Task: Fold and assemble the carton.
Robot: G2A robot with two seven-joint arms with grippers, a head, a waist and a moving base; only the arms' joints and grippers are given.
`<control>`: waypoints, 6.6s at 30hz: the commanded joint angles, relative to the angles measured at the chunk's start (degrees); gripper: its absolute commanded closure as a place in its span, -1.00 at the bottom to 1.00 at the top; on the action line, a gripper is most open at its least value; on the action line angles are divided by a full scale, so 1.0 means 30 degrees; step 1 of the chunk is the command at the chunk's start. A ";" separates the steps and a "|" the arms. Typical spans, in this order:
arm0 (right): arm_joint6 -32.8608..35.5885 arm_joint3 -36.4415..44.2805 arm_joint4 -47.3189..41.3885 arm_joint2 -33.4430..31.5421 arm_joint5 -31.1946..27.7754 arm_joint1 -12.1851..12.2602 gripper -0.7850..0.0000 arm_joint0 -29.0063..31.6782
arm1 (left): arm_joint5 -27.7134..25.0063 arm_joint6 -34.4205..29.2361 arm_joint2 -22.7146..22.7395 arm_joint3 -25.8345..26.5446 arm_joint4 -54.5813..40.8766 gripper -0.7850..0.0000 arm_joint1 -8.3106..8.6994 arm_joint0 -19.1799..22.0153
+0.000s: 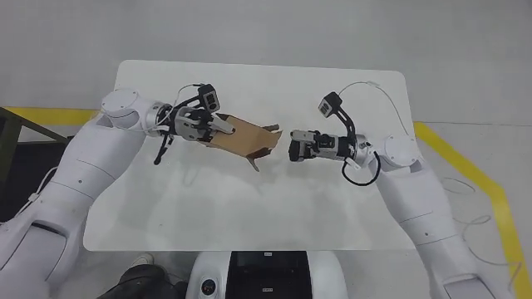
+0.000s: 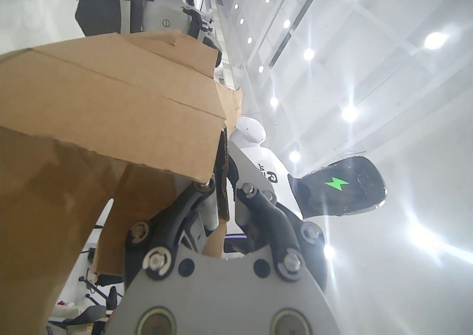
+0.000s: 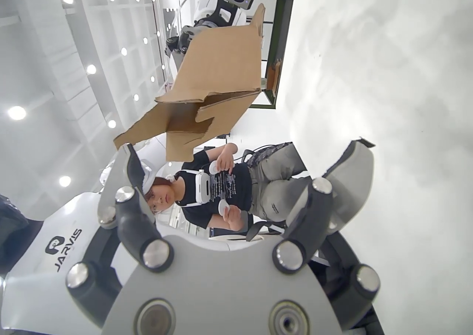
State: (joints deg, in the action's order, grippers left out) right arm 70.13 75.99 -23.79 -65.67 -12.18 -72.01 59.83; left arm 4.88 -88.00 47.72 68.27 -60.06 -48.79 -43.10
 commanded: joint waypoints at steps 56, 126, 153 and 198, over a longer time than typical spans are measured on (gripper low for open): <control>-0.2868 0.0309 0.0360 0.3205 -0.1776 -0.0410 -1.00 -0.0610 | 0.1991 0.0000 -0.1132 -0.0252 -0.3376 1.00 -0.0323 0.0842; -0.6286 0.0827 0.1399 0.2395 -0.1171 -0.0211 -1.00 -0.0182 | 0.2657 0.0000 0.0263 0.0452 -0.3258 1.00 -0.0444 -0.0009; -0.6487 0.0912 0.2028 0.3266 -0.1063 -0.0414 -1.00 -0.0505 | 0.2446 0.0000 0.0216 0.0333 -0.3642 1.00 -0.0364 0.0054; -0.6316 0.0923 0.1677 0.2667 -0.1417 -0.0325 -1.00 -0.0306 | 0.2699 0.0000 0.0333 0.0354 -0.3938 1.00 -0.0377 -0.0306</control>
State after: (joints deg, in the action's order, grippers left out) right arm 51.11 78.73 -18.63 -57.53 -16.40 -73.01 58.88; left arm 13.02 -88.00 48.78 69.23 -71.88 -49.97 -44.00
